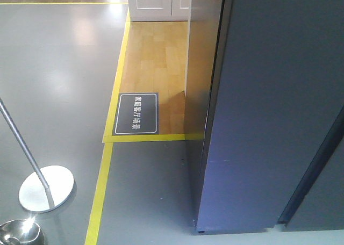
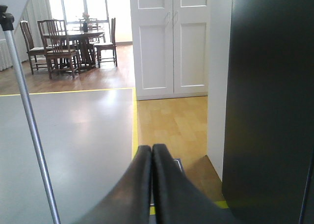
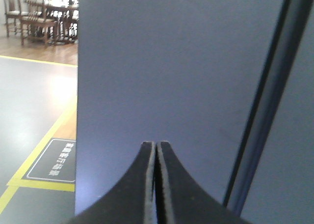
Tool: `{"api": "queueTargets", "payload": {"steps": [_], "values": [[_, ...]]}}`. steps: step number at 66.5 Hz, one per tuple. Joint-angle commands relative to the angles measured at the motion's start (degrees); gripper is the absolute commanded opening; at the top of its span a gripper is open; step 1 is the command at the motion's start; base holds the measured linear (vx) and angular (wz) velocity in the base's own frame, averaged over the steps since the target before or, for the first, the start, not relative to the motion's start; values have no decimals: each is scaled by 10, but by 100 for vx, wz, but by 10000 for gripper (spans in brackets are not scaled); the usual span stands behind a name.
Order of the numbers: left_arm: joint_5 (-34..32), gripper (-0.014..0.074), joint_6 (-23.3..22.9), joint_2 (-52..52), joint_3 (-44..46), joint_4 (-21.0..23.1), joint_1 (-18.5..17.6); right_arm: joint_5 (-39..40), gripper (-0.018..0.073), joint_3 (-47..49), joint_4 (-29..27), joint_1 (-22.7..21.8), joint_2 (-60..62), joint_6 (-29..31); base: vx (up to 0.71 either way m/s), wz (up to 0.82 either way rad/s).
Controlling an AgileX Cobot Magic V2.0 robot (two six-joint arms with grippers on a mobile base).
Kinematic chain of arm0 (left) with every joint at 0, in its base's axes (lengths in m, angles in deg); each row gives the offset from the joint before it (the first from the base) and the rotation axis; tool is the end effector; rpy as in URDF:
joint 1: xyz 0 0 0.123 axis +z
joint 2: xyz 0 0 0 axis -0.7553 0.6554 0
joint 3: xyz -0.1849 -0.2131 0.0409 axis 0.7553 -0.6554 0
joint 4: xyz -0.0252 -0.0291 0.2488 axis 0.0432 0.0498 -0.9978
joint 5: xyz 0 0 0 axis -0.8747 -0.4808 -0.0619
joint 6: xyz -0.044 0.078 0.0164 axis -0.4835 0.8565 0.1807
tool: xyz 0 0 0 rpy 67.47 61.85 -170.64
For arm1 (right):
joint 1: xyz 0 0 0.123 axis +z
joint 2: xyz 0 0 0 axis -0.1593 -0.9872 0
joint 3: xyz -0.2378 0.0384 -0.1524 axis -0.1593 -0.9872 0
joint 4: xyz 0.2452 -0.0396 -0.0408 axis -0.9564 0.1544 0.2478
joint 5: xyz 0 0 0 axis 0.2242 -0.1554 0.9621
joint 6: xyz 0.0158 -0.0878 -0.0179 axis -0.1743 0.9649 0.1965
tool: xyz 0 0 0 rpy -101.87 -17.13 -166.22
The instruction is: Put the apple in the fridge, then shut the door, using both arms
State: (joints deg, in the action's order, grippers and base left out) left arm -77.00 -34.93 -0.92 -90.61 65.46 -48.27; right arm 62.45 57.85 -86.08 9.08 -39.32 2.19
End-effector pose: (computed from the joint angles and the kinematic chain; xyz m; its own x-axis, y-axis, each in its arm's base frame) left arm 0.0569 0.0012 0.1995 0.0041 -0.0122 -0.9999 -0.0187 0.9997 -0.0123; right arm 0.0565 0.0004 0.1948 -0.0342 -0.0996 -0.9944 -0.0073 0.9950 -0.0994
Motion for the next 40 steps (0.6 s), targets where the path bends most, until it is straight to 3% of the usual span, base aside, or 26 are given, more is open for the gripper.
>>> {"api": "queueTargets", "payload": {"steps": [1, 10, 23, 40], "values": [[-39, -6, -5, -4, -15, 0, -2, 45, -3, -3, 21, 12, 14, -32, 0, 0], [-39, -6, -5, -4, -15, 0, -2, 89, -3, -3, 71, 21, 14, -48, 0, 0], [-39, -6, -5, -4, -15, 0, -2, 80, -3, -4, 22, 24, 14, -74, 0, 0], [-39, -6, -5, -4, -15, 0, -2, 73, -3, -4, 22, 24, 14, -85, 0, 0]]}}
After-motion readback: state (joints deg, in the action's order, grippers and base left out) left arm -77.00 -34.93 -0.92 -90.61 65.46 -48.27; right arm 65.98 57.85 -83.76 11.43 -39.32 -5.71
